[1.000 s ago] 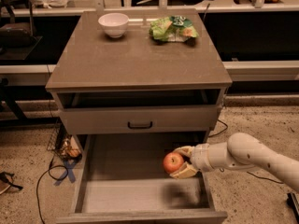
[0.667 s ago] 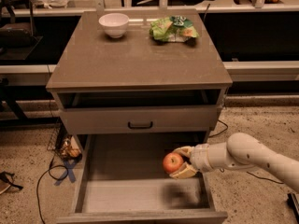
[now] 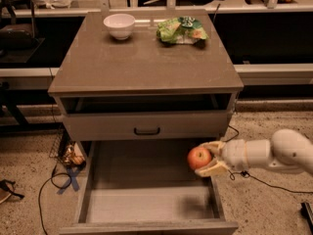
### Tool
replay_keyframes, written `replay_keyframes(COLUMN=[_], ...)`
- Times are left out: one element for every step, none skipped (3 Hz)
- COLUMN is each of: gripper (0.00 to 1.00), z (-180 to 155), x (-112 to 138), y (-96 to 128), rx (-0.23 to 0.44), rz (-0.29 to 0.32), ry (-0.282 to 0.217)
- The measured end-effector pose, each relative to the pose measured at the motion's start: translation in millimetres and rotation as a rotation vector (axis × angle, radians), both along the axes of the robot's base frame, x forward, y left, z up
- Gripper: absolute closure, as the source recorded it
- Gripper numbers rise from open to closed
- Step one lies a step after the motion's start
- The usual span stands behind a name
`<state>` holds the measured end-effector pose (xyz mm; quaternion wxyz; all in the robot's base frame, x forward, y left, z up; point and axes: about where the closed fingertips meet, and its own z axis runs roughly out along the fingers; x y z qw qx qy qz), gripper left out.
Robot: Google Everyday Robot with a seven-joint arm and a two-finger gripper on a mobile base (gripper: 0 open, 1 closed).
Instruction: Pick apple from middle drawer and place on counter
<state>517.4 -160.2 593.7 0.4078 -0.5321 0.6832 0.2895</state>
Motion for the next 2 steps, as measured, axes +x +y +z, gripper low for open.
replay_keyframes(gripper=[1.00,1.00], z=[60.7,65.5], x=[-4.4,-4.2], y=[-31.6,-33.8], rx=[0.014,0.014], rz=[-0.043,-0.049], ry=[-0.072,-0.074])
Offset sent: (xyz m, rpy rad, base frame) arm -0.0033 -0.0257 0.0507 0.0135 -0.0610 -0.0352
